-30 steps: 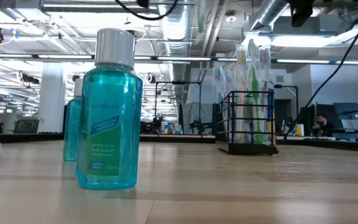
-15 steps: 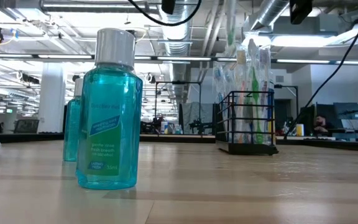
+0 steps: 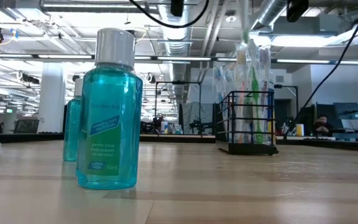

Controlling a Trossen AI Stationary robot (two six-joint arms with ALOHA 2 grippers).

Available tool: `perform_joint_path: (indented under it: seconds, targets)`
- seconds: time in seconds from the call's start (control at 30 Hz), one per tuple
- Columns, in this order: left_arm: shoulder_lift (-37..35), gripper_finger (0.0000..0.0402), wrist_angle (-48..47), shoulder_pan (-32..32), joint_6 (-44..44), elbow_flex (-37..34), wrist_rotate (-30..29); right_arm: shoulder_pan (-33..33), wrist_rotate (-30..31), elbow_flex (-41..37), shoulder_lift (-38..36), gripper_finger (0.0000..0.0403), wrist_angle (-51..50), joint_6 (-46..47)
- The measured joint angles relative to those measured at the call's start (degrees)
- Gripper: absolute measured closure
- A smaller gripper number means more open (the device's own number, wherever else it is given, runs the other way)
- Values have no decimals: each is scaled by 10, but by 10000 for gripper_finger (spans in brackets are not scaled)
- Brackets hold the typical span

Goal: Pick & Place toothbrushing station
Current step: Put the green toothbrush into the wire mesh organizer

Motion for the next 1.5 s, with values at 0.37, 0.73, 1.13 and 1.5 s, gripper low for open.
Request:
perform_joint_path:
  seconds: [0.37,0.73,1.13,1.5]
  targets:
    - [4,401,2,1,13,1,-1,0,-14,33,27,276,-13,-15]
    - [4,401,2,0,17,1,-1,-10,-14,39,27,276,-27,9]
    - [4,401,2,0,19,1,-1,-19,-28,39,27,276,-30,28]
    - [3,401,1,1,19,1,-1,-23,-28,39,27,276,-28,32]
